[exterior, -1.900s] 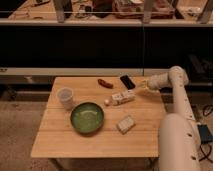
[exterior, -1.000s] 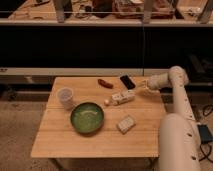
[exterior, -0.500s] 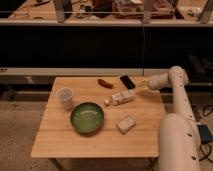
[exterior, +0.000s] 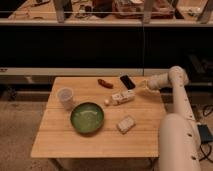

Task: Place the pepper on the white sponge

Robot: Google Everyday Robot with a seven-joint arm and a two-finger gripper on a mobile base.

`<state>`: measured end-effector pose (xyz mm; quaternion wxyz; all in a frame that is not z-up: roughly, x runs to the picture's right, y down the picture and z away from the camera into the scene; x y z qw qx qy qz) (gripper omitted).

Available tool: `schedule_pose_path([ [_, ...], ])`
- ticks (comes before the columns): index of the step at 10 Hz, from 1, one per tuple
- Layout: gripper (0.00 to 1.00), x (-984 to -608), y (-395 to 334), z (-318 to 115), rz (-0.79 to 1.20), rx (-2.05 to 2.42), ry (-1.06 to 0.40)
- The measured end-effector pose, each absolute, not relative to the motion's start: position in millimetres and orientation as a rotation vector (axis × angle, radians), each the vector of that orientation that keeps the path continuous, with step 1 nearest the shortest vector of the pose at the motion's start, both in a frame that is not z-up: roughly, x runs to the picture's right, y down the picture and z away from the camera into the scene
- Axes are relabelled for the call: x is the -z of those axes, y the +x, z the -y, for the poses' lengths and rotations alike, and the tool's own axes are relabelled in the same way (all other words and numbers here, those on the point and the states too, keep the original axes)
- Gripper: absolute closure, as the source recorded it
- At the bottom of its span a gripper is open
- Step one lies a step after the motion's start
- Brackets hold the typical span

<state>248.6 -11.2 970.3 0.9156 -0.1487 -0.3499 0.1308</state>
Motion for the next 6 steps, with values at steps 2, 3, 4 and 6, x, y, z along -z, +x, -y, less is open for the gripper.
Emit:
schedule_pose_path([
  [2,0.93,-970.3,248.6,11.3,0.720,-0.269,-0.306],
  [3,0.93,-970.3,248.6,11.3,0.720,-0.269,-0.306],
  [4,0.93,-970.3,248.6,11.3,0.720,-0.269,-0.306],
  [6,0.93,-970.6,250.2,20.4,0.708,-0.278,-0.283],
])
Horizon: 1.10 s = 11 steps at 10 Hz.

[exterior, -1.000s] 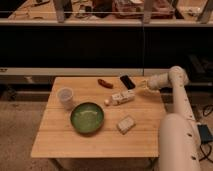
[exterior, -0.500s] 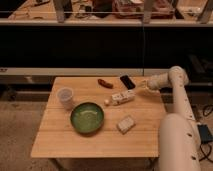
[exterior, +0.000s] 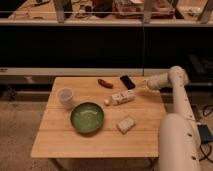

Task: Place the pepper on the white sponge

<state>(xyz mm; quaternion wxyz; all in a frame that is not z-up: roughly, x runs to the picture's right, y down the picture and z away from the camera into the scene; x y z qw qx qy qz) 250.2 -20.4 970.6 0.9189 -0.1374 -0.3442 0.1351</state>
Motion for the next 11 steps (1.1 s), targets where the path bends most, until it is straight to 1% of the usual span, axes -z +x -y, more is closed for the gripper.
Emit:
schedule_pose_path([
  [2,0.93,-952.5,239.5,61.1,0.733,-0.354,-0.218],
  [5,0.93,-925.8,217.1,105.8,0.769,-0.428,-0.142],
  [8,0.93,-914.6,194.1,124.5,0.778,-0.488,-0.086],
  [11,0.93,-910.9,187.8,127.9,0.785,-0.501,-0.078],
])
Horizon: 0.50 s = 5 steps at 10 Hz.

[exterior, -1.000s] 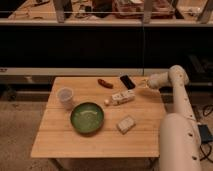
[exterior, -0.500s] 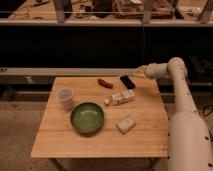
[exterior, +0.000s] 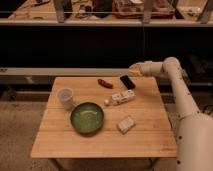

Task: Place the pepper on the white sponge

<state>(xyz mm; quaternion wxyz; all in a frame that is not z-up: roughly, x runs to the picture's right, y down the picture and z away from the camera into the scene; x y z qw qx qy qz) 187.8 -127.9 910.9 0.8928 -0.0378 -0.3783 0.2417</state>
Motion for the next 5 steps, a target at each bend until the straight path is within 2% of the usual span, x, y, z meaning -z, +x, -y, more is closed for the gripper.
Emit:
schedule_pose_path([
  [2,0.93,-906.9,175.3,110.2,0.809,-0.458,-0.137],
  [4,1.00,-901.9,147.9,69.7,0.847,-0.361,-0.242],
  [5,0.99,-902.2,137.7,53.7,0.857,-0.338,-0.280],
])
